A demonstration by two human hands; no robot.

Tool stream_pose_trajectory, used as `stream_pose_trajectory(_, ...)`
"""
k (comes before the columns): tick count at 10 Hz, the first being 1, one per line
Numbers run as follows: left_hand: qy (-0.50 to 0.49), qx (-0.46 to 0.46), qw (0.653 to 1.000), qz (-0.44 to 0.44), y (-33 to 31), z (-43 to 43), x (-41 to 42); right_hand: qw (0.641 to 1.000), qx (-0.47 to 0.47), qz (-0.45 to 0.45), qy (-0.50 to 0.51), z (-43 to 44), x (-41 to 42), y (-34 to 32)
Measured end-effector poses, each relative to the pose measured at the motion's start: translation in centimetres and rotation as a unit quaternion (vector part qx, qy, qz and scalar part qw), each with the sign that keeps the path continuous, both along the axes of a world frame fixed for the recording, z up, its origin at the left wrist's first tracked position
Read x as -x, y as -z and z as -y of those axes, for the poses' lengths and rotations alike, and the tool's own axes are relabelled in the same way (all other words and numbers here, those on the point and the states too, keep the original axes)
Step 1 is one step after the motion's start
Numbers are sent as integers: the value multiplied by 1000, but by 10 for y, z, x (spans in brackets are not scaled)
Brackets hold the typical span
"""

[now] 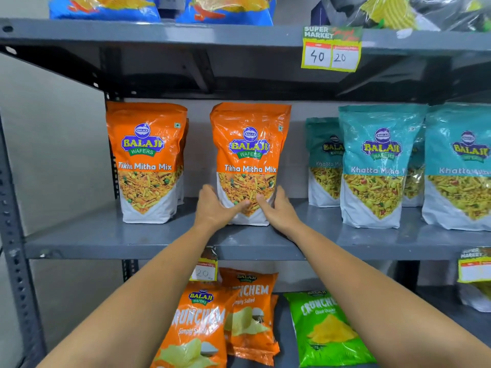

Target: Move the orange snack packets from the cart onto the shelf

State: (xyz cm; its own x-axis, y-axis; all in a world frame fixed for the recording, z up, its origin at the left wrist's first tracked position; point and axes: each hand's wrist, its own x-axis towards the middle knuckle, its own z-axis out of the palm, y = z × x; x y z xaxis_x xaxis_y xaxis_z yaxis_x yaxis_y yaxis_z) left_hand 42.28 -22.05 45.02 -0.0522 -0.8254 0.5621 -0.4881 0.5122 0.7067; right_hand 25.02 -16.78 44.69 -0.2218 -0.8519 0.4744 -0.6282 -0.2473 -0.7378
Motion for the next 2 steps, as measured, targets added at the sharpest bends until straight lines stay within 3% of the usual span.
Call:
stream_pose_trajectory(1, -116, 139, 978, 102, -35, 0, -19, 958, 143, -205, 140, -11, -1, -29)
stream_pose_trajectory(2, -195, 336, 899, 203, -86, -13, -30, 878, 238, -359, 208, -15, -5, -78)
